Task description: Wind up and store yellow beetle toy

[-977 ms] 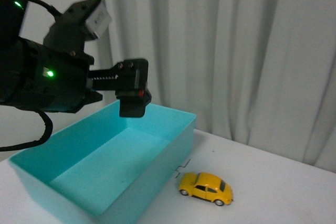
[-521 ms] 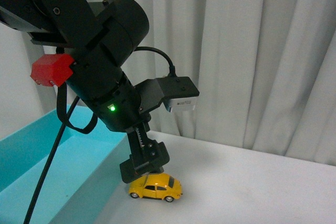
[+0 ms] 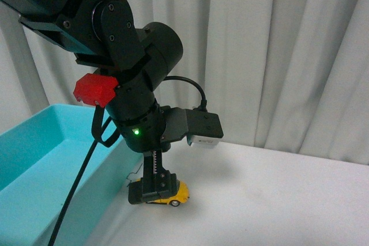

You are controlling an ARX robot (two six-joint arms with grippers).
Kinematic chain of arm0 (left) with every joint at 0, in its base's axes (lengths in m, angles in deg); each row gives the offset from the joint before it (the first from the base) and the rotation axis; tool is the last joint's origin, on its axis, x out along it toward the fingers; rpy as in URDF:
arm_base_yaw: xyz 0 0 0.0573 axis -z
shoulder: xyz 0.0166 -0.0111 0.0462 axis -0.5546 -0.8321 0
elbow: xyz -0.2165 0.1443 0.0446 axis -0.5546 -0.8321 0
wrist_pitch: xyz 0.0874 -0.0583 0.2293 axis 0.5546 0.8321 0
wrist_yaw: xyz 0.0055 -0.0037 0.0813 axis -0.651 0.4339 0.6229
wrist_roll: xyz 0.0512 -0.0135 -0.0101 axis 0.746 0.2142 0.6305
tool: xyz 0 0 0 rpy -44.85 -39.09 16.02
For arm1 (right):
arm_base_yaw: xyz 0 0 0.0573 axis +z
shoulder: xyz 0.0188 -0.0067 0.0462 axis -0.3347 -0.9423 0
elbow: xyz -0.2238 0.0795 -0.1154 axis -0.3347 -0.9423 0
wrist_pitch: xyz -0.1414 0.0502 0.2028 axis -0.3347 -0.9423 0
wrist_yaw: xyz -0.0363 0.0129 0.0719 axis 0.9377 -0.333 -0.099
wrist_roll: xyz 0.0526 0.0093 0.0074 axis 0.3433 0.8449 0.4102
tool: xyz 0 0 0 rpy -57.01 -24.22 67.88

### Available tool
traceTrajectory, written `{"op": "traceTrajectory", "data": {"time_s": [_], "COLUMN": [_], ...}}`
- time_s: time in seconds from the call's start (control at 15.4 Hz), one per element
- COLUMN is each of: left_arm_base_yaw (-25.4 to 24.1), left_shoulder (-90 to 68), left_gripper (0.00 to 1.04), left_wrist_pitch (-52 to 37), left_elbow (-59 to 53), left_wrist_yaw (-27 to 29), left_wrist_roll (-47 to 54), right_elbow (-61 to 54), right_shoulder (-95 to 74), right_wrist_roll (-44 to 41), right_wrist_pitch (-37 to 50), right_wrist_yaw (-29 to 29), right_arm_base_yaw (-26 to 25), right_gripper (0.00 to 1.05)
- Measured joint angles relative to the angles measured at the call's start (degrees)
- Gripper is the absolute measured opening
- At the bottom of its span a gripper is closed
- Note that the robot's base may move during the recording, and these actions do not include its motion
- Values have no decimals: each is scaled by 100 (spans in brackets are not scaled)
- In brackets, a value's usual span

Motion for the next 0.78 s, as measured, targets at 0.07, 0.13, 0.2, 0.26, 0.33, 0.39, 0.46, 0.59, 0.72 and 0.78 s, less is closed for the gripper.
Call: {"op": "traceTrajectory", "data": {"time_s": [0.07,0.13,0.2,0.26,0.33,0.39,0.46,0.59,0.72,0.78], "left_arm_base_yaw": [0,0,-11,-35,-61,-70,-90,-90,-55,-37], "left_shoulder": [-57,-197,-323,-459,-581,-671,-774,-918,-1029,-1080], "left_gripper": [98,98,98,98,98,98,98,98,93,82], "left_wrist_pitch": [-28,-66,-96,-63,-63,-81,-109,-170,-214,-186], "left_elbow": [52,144,184,210,214,219,256,382,457,466], "left_wrist_yaw": [42,103,188,223,249,332,367,404,452,455], "left_wrist_roll": [42,157,258,339,417,494,581,619,634,632], "right_elbow": [0,0,0,0,0,0,0,0,0,0], "right_shoulder": [0,0,0,0,0,0,0,0,0,0], "right_wrist_roll": [0,0,0,0,0,0,0,0,0,0], "right_wrist_pitch": [0,0,0,0,0,0,0,0,-2,0], "right_wrist_yaw": [0,0,0,0,0,0,0,0,0,2], "right_arm_base_yaw": [0,0,0,0,0,0,0,0,0,0], "right_gripper": [98,98,98,98,98,98,98,98,98,98]}}
